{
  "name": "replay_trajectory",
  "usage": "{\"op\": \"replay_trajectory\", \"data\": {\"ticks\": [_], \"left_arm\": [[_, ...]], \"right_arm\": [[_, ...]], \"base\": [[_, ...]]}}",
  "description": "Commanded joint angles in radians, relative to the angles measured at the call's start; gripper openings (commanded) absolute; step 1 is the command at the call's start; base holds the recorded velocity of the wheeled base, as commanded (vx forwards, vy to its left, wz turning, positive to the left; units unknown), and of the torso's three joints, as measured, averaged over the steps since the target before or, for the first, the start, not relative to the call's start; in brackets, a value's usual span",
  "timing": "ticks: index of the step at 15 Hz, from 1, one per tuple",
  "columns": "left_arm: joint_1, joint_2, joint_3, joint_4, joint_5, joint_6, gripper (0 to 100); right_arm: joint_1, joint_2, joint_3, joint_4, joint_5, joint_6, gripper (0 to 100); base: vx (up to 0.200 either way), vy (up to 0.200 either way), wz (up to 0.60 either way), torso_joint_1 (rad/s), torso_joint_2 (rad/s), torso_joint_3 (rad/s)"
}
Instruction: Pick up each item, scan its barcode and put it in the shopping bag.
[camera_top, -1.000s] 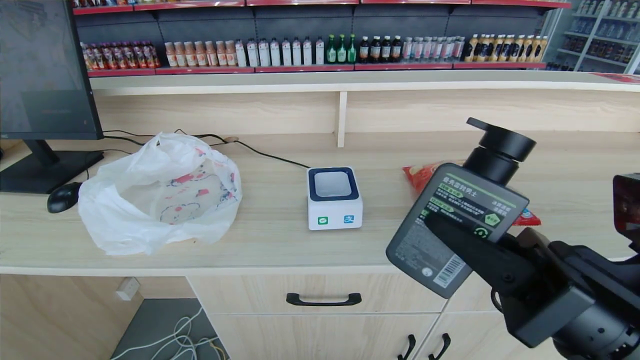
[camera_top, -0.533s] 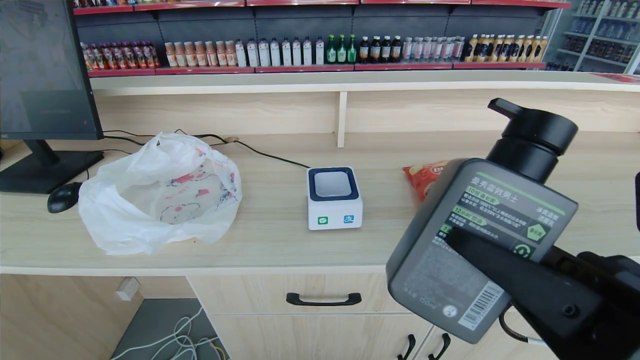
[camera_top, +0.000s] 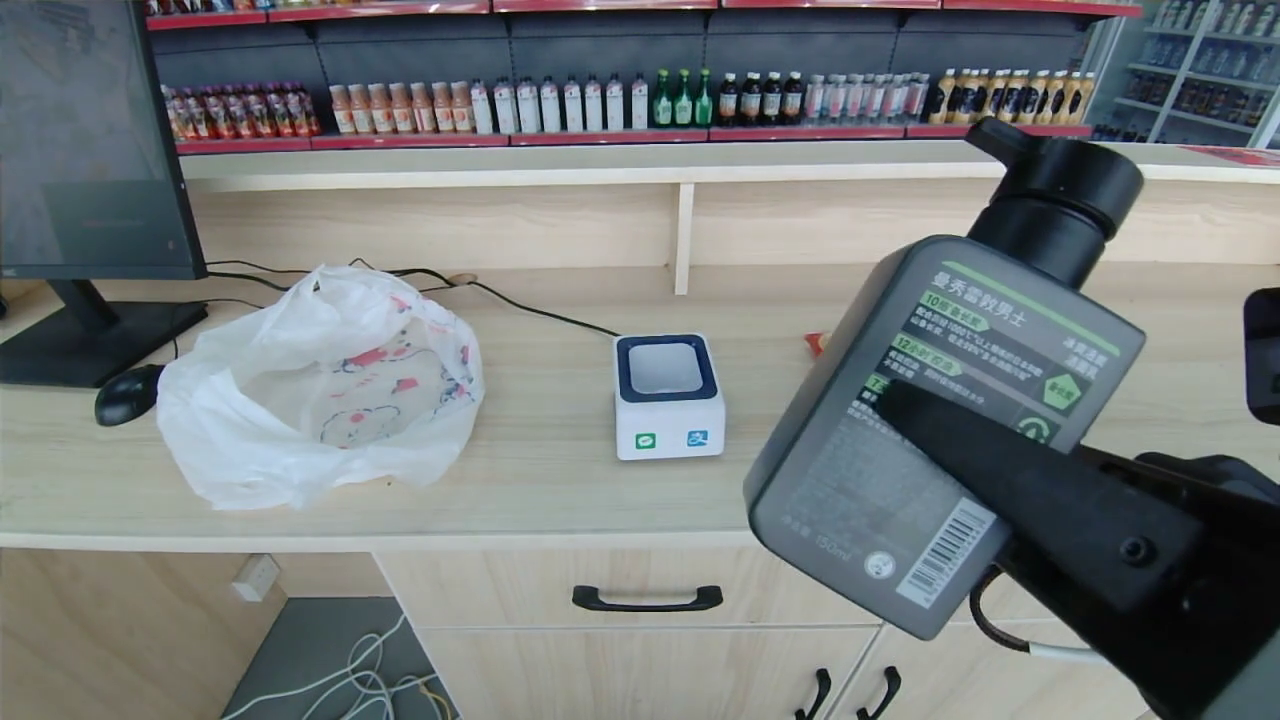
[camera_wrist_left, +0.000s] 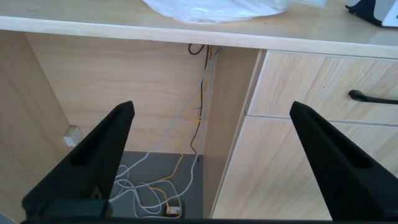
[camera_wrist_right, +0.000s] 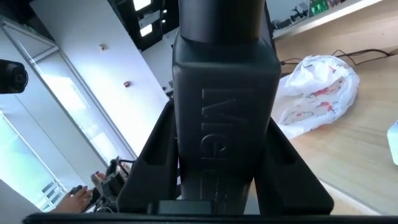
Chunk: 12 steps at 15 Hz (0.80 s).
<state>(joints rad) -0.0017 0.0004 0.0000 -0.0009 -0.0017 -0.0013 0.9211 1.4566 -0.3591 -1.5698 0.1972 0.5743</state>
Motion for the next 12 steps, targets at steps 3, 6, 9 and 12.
{"op": "replay_trajectory", "data": {"ticks": [3, 6, 9, 12], "left_arm": [[0.000, 0.000, 0.000, -0.001, 0.000, 0.000, 100], [0.000, 0.000, 0.000, -0.001, 0.000, 0.000, 100], [0.000, 0.000, 0.000, -0.001, 0.000, 0.000, 100], [0.000, 0.000, 0.000, -0.001, 0.000, 0.000, 100]], "right_arm": [[0.070, 0.050, -0.052, -0.001, 0.001, -0.002, 0], [0.096, 0.057, -0.081, -0.001, 0.001, -0.002, 0], [0.099, 0.070, -0.098, -0.001, 0.001, -0.002, 0], [0.116, 0.068, -0.106, -0.001, 0.001, -0.002, 0]], "base": [[0.000, 0.000, 0.00, 0.000, 0.00, 0.000], [0.000, 0.000, 0.00, 0.000, 0.00, 0.000], [0.000, 0.000, 0.00, 0.000, 0.00, 0.000], [0.000, 0.000, 0.00, 0.000, 0.00, 0.000]]}}
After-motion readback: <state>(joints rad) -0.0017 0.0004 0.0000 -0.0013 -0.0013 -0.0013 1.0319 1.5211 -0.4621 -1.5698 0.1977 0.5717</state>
